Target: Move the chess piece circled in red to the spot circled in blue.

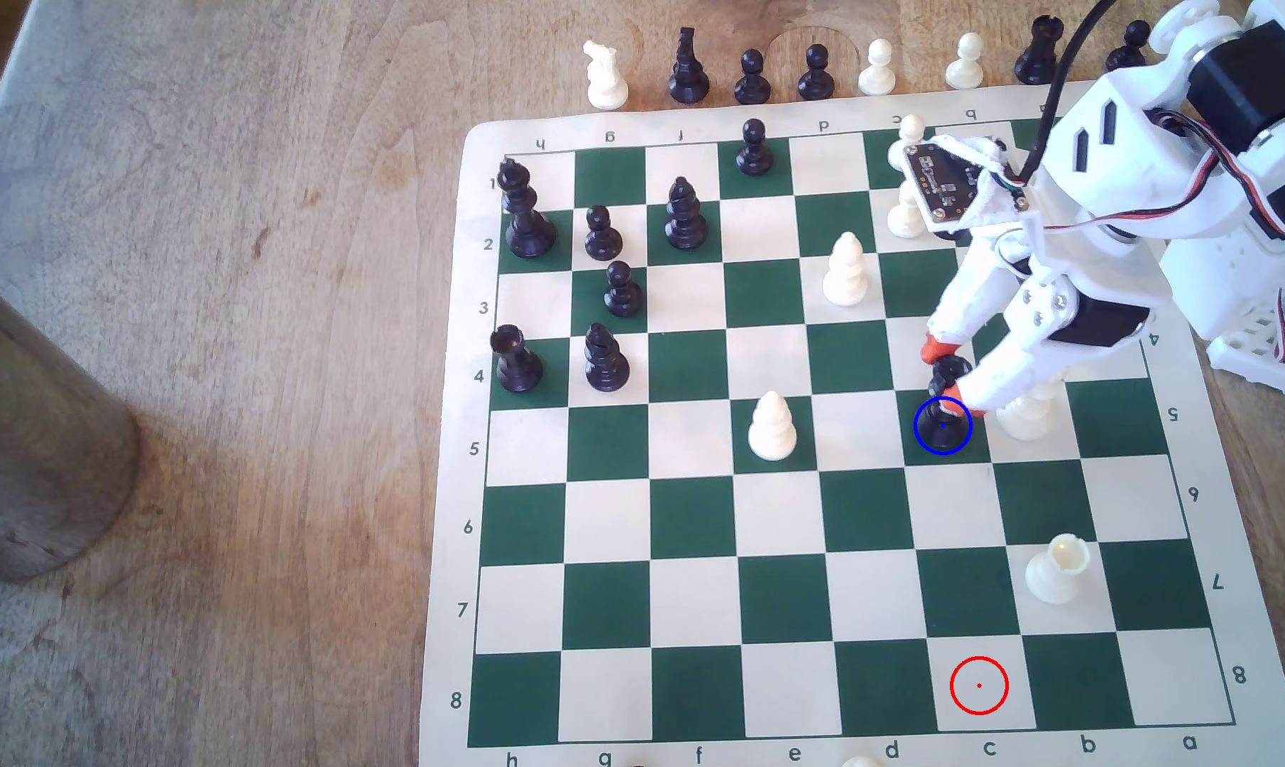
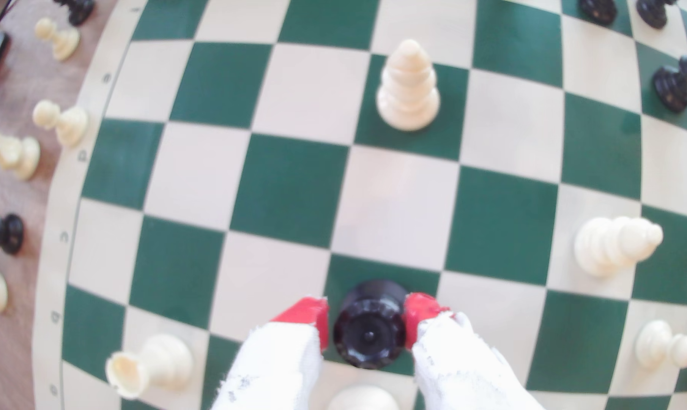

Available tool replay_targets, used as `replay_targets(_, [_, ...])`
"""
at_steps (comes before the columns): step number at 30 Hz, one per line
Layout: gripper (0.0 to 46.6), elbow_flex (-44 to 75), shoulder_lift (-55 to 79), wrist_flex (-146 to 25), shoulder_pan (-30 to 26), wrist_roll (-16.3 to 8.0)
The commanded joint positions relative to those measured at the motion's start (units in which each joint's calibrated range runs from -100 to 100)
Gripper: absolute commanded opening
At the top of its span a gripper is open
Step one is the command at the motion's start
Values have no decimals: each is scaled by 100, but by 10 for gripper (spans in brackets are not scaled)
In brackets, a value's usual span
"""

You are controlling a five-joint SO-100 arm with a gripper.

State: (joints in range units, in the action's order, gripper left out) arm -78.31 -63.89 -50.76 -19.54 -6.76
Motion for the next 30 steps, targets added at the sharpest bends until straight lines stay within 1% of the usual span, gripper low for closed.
replay_targets(1, [132,16,-3,39,-52,29])
replay_targets(9, [174,52,-122,-76,-83,24])
replay_targets(16, [178,134,-165,-223,-91,5])
replay_targets(25, [185,1031,-318,-1132,-83,-20])
replay_targets(30, [188,1956,-385,-1804,-21,-20])
